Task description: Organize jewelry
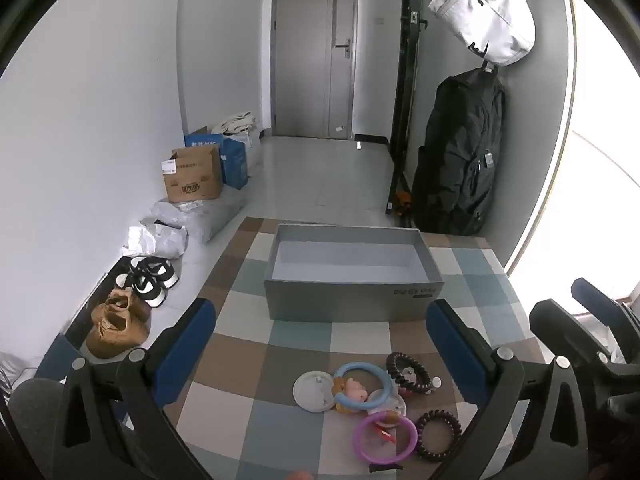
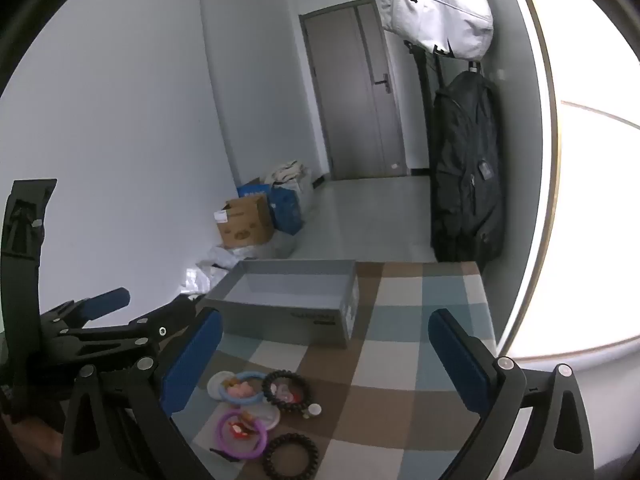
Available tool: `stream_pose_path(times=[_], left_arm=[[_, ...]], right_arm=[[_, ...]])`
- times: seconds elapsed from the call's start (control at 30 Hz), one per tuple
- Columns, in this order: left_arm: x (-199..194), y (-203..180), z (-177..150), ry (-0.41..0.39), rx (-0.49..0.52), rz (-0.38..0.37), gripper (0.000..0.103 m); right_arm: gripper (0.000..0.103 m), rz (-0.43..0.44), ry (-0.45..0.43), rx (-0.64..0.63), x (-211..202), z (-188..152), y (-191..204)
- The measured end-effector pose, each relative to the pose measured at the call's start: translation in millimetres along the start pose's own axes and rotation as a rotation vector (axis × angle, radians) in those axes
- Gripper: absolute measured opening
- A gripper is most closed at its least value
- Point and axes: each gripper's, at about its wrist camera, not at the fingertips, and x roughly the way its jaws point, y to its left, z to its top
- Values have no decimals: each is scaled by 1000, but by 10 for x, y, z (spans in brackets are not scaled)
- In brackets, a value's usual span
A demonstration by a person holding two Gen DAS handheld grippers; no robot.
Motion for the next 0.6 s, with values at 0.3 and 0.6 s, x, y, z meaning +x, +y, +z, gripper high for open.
stream_pose_path(times=[0.3,0.6], left_arm=[[61,44,14,22,-34,-15,102],[64,54,-39,32,-29,-3,102]], right_arm=[[103,2,-5,-3,-12,0,1],[103,7,-1,-3,0,-37,26]])
